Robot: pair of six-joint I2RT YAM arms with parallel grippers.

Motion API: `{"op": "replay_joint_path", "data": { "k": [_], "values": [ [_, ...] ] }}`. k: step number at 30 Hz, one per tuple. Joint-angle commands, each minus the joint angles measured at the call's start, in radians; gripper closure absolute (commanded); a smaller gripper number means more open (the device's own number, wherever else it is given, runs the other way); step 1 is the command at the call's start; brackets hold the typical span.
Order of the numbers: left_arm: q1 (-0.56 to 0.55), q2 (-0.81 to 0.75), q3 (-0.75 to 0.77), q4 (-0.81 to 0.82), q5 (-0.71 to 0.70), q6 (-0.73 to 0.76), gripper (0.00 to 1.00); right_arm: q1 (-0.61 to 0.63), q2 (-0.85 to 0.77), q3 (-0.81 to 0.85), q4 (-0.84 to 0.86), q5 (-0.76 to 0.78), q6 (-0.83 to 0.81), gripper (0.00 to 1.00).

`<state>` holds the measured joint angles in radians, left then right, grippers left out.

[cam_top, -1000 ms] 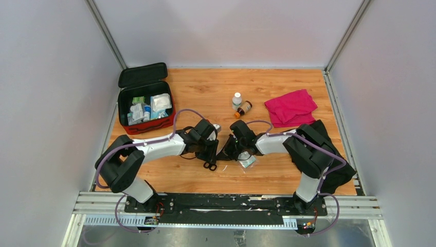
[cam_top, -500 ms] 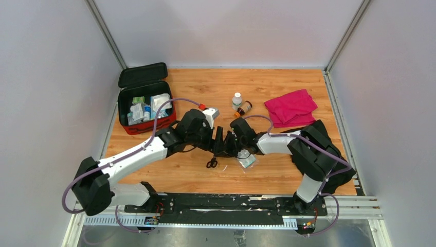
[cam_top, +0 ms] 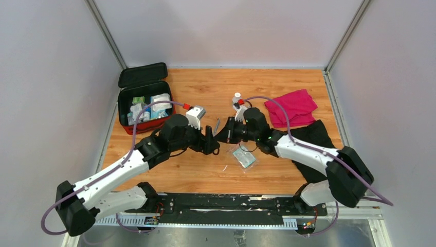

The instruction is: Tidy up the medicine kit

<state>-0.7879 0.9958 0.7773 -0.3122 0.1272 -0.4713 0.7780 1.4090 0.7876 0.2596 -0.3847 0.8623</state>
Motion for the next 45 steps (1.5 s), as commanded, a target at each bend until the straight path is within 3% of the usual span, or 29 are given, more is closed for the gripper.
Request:
{"op": "replay_joint_path", "data": {
  "k": [1, 12, 20, 31, 38, 45],
  "values": [
    [-0.005, -0.083, 0.01, 0.056, -0.013, 0.015, 0.21, -0.04, -0.09, -0.005, 0.029, -0.081, -0.172, 1.0],
    [-0.005, -0.19, 0.047, 0.087, 0.06, 0.072, 0.24, -0.171, -0.268, 0.104, -0.115, -0.418, -0.346, 1.0],
    [-0.005, -0.17, 0.042, 0.182, 0.194, 0.074, 0.31, -0.187, -0.316, 0.149, -0.059, -0.598, -0.302, 1.0],
    [-0.005, -0.147, 0.007, 0.376, 0.356, -0.015, 0.46, -0.187, -0.314, 0.139, 0.041, -0.604, -0.217, 1.0],
    [-0.005, -0.108, 0.01, 0.383, 0.409, -0.018, 0.55, -0.187, -0.309, 0.135, 0.082, -0.596, -0.185, 1.0],
    [-0.005, -0.104, 0.013, 0.389, 0.403, -0.022, 0.78, -0.189, -0.307, 0.126, 0.082, -0.589, -0.186, 1.0]
  ]
}}
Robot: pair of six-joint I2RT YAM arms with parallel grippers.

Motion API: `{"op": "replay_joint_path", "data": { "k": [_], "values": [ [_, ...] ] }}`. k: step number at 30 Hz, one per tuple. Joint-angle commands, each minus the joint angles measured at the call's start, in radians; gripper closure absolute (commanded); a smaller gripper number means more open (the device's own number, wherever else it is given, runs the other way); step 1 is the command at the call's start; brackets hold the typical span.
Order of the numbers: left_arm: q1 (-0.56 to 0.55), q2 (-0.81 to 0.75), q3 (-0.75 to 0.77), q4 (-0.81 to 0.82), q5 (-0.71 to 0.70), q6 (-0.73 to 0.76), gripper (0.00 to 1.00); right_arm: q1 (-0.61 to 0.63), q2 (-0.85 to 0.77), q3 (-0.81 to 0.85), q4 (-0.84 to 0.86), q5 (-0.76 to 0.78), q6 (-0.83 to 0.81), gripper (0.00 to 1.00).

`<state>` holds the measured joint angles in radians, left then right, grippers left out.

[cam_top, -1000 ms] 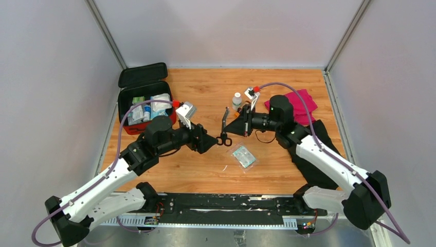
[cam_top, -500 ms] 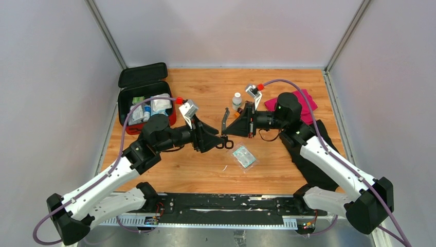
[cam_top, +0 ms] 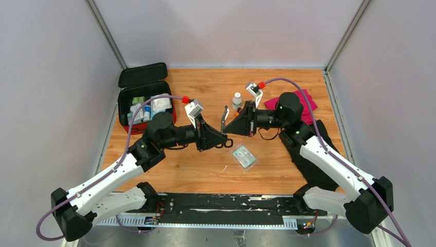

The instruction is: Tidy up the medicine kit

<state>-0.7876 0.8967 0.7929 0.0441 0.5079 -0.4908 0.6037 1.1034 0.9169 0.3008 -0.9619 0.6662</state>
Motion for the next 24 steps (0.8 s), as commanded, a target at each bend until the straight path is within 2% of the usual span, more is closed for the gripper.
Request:
{"op": "replay_joint_path", "data": {
  "k": [1, 5, 6, 10, 13, 15, 18, 21, 24],
  "values": [
    [-0.006, -0.005, -0.004, 0.034, 0.02, -0.003, 0.82, -0.015, -0.001, -0.005, 0.041, -0.01, 0.01, 1.0],
    [-0.006, 0.0, -0.007, 0.034, 0.014, -0.012, 0.97, -0.022, -0.013, -0.009, 0.027, 0.008, 0.006, 1.0],
    [-0.006, 0.001, -0.009, 0.034, 0.012, -0.013, 1.0, -0.027, -0.02, -0.009, 0.018, 0.019, 0.001, 0.95],
    [-0.006, -0.009, -0.015, 0.0, -0.048, -0.01, 1.0, -0.039, -0.065, -0.009, -0.09, 0.104, -0.062, 0.62],
    [-0.006, -0.023, -0.004, -0.077, -0.143, 0.012, 1.0, -0.045, -0.118, -0.01, -0.183, 0.203, -0.126, 0.45],
    [-0.004, -0.027, 0.014, -0.139, -0.213, 0.036, 1.0, -0.049, -0.155, -0.004, -0.254, 0.273, -0.166, 0.39],
    [0.018, -0.015, 0.069, -0.249, -0.308, 0.086, 1.0, -0.051, -0.2, -0.002, -0.353, 0.38, -0.213, 0.34],
    [0.145, 0.007, 0.101, -0.323, -0.325, 0.099, 1.0, -0.059, -0.214, -0.011, -0.403, 0.426, -0.204, 0.33],
    [0.377, 0.071, 0.133, -0.379, -0.272, 0.08, 1.0, -0.062, -0.215, -0.021, -0.431, 0.433, -0.18, 0.33]
  ]
}}
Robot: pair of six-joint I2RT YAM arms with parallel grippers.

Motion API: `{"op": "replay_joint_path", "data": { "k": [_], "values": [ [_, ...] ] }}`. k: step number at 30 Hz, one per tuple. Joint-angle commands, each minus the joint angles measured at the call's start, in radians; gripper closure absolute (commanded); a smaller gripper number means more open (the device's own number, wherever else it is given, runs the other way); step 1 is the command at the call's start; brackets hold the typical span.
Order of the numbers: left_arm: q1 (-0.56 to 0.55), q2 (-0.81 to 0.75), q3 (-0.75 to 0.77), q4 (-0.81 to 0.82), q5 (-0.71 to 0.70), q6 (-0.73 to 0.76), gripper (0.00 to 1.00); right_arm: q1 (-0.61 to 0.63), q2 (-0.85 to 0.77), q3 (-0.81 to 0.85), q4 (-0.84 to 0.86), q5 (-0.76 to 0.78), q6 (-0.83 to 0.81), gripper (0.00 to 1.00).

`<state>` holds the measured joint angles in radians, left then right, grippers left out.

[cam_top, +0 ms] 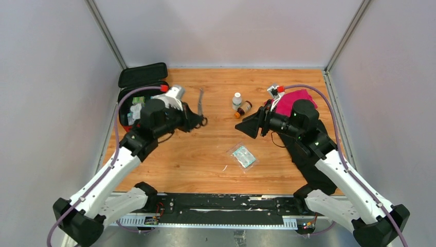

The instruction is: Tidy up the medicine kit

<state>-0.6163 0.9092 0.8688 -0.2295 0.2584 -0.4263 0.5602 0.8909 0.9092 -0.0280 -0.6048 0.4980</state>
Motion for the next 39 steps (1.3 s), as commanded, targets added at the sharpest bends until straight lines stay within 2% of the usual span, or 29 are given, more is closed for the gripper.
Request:
{"op": "replay_joint_path", "data": {
  "k": [1, 4, 8, 15, 19, 22, 26, 29, 32, 39],
  "values": [
    [0.32, 0.093, 0.072, -0.119, 0.026, 0.005, 1.0, -0.018, -0.006, -0.018, -0.107, 0.076, -0.003, 0.34],
    [0.512, 0.226, 0.14, -0.132, 0.122, 0.005, 1.0, -0.019, -0.029, -0.045, -0.119, 0.085, 0.02, 0.34],
    [0.605, 0.485, 0.369, -0.276, 0.058, 0.112, 1.0, -0.019, -0.051, -0.064, -0.149, 0.095, 0.048, 0.35],
    [0.792, 0.749, 0.591, -0.376, 0.023, 0.141, 1.0, -0.02, -0.09, -0.076, -0.21, 0.112, 0.066, 0.36],
    [0.836, 0.91, 0.73, -0.497, 0.034, 0.226, 1.0, -0.019, -0.095, -0.076, -0.24, 0.122, 0.066, 0.36],
    [0.86, 1.022, 0.8, -0.547, 0.099, 0.251, 1.0, -0.02, -0.085, -0.074, -0.243, 0.118, 0.068, 0.36],
    [0.865, 1.088, 0.81, -0.55, 0.165, 0.251, 1.0, -0.019, -0.062, -0.062, -0.252, 0.11, 0.06, 0.36],
    [0.865, 1.102, 0.794, -0.549, 0.115, 0.249, 0.98, -0.019, -0.046, -0.055, -0.266, 0.112, 0.053, 0.36],
    [0.87, 1.11, 0.784, -0.549, 0.082, 0.246, 0.93, -0.019, -0.04, -0.058, -0.266, 0.115, 0.056, 0.36],
    [0.88, 1.084, 0.777, -0.549, 0.038, 0.239, 0.59, -0.019, -0.035, -0.058, -0.28, 0.135, 0.045, 0.37]
  ]
}}
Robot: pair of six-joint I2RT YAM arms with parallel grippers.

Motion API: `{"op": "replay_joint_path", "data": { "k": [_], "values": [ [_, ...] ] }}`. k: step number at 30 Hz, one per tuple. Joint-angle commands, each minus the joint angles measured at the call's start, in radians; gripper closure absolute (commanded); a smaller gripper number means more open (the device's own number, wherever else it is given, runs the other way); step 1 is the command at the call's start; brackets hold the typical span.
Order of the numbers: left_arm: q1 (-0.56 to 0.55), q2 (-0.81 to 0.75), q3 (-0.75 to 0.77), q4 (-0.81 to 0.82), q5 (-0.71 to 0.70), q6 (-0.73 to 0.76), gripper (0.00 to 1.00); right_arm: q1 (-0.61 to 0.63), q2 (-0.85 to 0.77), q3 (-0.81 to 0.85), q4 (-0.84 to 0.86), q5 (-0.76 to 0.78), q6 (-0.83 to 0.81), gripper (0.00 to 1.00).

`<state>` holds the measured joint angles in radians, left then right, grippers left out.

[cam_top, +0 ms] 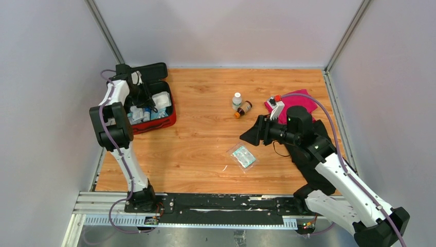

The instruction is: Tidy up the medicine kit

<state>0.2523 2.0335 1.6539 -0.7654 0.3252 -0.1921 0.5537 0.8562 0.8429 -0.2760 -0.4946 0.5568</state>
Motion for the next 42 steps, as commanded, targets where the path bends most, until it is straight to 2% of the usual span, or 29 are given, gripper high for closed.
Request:
{"op": "replay_joint_path", "data": {
  "k": [1, 6, 12, 16, 24, 27, 31, 34, 38, 42],
  "values": [
    [0.011, -0.047, -0.009, -0.012, -0.035, 0.005, 0.57, -0.012, 0.001, 0.009, -0.041, 0.032, -0.016, 0.37],
    [0.01, -0.135, -0.03, -0.012, -0.112, -0.003, 0.47, -0.013, 0.001, 0.021, -0.106, 0.108, -0.043, 0.37],
    [0.01, -0.27, -0.092, 0.0, -0.19, -0.018, 0.43, -0.012, -0.015, 0.012, -0.156, 0.194, -0.054, 0.37],
    [-0.002, -0.361, -0.166, 0.043, -0.17, -0.034, 0.42, -0.012, -0.011, 0.008, -0.166, 0.229, -0.054, 0.37],
    [-0.168, -0.529, -0.338, 0.147, -0.095, -0.062, 0.41, -0.013, 0.027, 0.023, -0.245, 0.384, -0.076, 0.34],
    [-0.237, -0.601, -0.428, 0.201, -0.071, -0.083, 0.41, -0.012, 0.064, 0.033, -0.288, 0.437, -0.067, 0.26],
    [-0.355, -0.681, -0.526, 0.23, -0.079, -0.089, 0.41, -0.014, 0.1, 0.027, -0.288, 0.512, -0.017, 0.24],
    [-0.414, -0.751, -0.613, 0.264, -0.059, -0.113, 0.41, -0.014, 0.145, 0.04, -0.281, 0.642, 0.081, 0.24],
    [-0.427, -0.857, -0.738, 0.3, -0.036, -0.142, 0.41, -0.013, 0.239, 0.057, -0.233, 0.757, 0.225, 0.24],
    [-0.427, -0.967, -0.795, 0.256, -0.061, -0.114, 0.4, -0.021, 0.36, 0.09, -0.129, 0.758, 0.248, 0.24]
  ]
}}
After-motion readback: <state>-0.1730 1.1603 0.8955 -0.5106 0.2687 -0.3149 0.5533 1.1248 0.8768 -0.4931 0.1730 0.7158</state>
